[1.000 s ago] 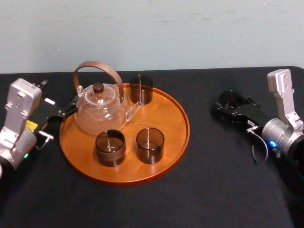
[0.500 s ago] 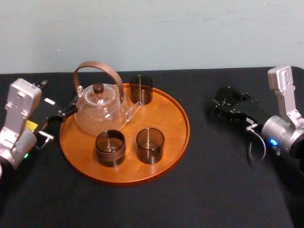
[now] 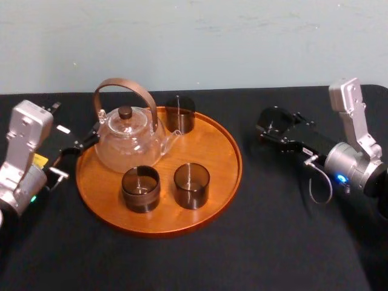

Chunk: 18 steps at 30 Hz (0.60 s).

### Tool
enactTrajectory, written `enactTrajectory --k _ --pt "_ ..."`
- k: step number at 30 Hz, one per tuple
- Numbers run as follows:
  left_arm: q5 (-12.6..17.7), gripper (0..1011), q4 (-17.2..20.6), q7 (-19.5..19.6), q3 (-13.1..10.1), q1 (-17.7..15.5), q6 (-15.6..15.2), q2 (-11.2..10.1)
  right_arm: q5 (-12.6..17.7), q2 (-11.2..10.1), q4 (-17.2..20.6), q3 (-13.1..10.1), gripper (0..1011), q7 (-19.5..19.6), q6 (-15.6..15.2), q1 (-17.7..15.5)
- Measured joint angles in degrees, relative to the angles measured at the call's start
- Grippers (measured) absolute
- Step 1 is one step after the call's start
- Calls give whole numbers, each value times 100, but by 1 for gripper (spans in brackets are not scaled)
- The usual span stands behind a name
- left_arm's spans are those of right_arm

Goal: Pick up the glass from the table and place it on the tray.

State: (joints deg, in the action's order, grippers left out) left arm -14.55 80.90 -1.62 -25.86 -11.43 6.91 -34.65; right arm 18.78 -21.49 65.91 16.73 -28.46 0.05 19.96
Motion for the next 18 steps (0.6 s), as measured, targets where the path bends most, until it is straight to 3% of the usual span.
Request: enactTrajectory --k 18 --pt "0 1001 0 0 0 0 0 0 50 60 -127 473 907 -287 2 323"
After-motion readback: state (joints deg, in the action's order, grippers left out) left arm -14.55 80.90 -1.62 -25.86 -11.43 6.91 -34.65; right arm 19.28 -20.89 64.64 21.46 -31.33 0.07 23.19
